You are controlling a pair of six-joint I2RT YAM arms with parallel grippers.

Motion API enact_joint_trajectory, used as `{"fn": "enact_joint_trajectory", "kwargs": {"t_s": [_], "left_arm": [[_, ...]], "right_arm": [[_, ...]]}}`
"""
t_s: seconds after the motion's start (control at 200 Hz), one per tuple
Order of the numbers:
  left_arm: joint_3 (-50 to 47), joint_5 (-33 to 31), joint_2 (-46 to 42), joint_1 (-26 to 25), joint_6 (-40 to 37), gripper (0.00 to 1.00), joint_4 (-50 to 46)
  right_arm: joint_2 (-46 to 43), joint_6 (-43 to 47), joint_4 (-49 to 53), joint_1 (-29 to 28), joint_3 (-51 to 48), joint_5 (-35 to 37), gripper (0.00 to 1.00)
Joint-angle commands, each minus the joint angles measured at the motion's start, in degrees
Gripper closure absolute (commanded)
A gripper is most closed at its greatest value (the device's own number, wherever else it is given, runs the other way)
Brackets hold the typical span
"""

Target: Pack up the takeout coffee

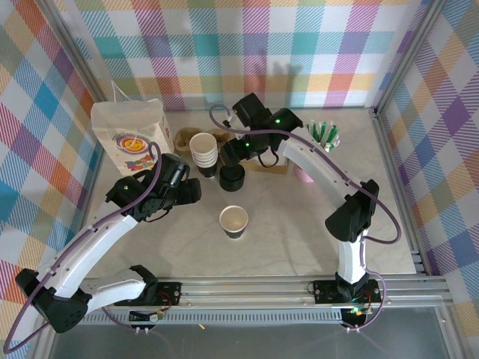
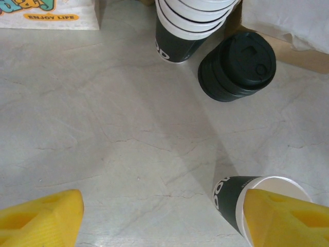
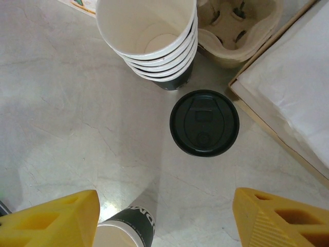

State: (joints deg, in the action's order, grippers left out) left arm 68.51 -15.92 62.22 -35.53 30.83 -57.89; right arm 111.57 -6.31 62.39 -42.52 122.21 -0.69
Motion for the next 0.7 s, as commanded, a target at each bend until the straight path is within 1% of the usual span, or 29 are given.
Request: {"fn": "enact_joint_trajectory", "kwargs": {"t_s": [0.0, 0.105, 0.295, 0.345, 0.41, 0.56, 0.615, 0.63, 0.695], "left_arm": [[-0.75, 0.01, -0.11, 1.23, 1.36, 0.19, 0.86], [-0.57, 0.01, -0.06, 2.03, 0.85, 0.19, 0.02], [-0.82, 0.60, -0.22, 3.18, -0.41, 0.12, -0.82], [-1.09, 0.85, -0.24, 3.42, -0.46, 0.08, -0.83], [-1.45, 1.34, -0.31, 3.45, -0.87, 0.00, -0.57], [-2.69, 2.95, -0.44, 3.54, -2.41, 0.00, 0.08], [-3.56, 4.22, -0.65, 3.58, -3.36, 0.00, 0.72], [-3.75, 4.55, -0.73, 3.62, -3.47, 0.00, 0.88], [-4.75, 5.62, -1.02, 3.62, -4.30, 0.00, 1.35]], "right_arm": [[1.88, 1.55, -1.36, -0.21, -0.92, -1.59, 0.30], [2.75, 1.45, -2.34, -0.28, -1.49, -2.10, 0.29], [4.41, 1.55, -3.92, -0.17, -3.00, -1.82, 0.24], [5.02, 1.72, -4.03, -0.19, -3.09, -1.73, 0.23], [5.81, 2.17, -4.19, -0.19, -3.20, -1.86, 0.22], [7.33, 2.77, -4.69, -0.19, -3.18, -1.36, 0.17], [7.90, 2.81, -4.90, -0.19, -3.18, -0.95, 0.13], [8.15, 2.95, -4.93, -0.18, -3.14, -0.77, 0.10], [8.83, 2.94, -4.83, -0.19, -2.63, 0.09, 0.04]]}}
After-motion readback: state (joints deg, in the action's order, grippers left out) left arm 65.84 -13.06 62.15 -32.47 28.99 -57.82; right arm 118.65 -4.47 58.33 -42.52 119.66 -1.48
